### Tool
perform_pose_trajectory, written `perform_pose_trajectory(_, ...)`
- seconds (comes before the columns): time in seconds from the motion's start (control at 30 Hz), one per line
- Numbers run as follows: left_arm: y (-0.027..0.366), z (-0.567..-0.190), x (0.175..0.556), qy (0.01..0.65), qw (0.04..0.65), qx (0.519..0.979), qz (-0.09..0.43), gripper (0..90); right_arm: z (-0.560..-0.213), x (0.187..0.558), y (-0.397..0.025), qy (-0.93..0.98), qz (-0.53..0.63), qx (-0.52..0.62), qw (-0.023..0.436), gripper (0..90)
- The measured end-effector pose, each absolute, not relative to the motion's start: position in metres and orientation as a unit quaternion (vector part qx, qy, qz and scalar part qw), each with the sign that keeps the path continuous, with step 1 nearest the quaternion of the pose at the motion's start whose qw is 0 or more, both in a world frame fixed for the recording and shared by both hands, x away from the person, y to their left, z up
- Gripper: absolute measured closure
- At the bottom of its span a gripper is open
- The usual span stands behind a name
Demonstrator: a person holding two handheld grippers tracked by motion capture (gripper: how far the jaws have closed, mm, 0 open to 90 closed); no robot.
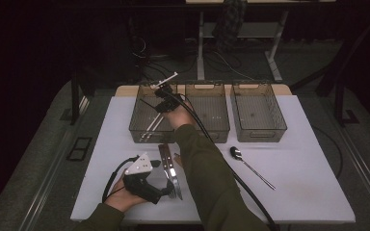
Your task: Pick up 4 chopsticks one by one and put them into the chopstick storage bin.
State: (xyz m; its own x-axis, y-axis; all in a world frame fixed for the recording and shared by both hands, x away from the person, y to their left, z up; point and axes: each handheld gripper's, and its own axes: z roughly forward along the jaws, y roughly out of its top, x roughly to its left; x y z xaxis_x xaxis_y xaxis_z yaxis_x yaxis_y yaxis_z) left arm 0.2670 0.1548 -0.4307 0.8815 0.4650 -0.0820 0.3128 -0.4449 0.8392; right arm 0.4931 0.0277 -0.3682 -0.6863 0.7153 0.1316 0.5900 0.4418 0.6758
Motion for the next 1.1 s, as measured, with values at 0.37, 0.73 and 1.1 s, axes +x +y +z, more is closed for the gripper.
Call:
perform_pose_trajectory(0.37,0.156,-0.431,0.267,0.232,0.473,0.846,0.081,0.0,-0.358,0.493,0.018,0.836,0.383,0.388,0.063,63.7)
perform_pose_trajectory(0.73,0.156,-0.432,0.267,0.232,0.47,0.848,0.081,0.0,-0.347,0.472,-0.01,0.831,0.427,0.352,0.052,46.4)
perform_pose_trajectory(1.1,0.157,-0.432,0.268,0.231,0.469,0.849,0.08,0.0,-0.341,0.441,-0.05,0.839,0.442,0.312,0.058,43.0)
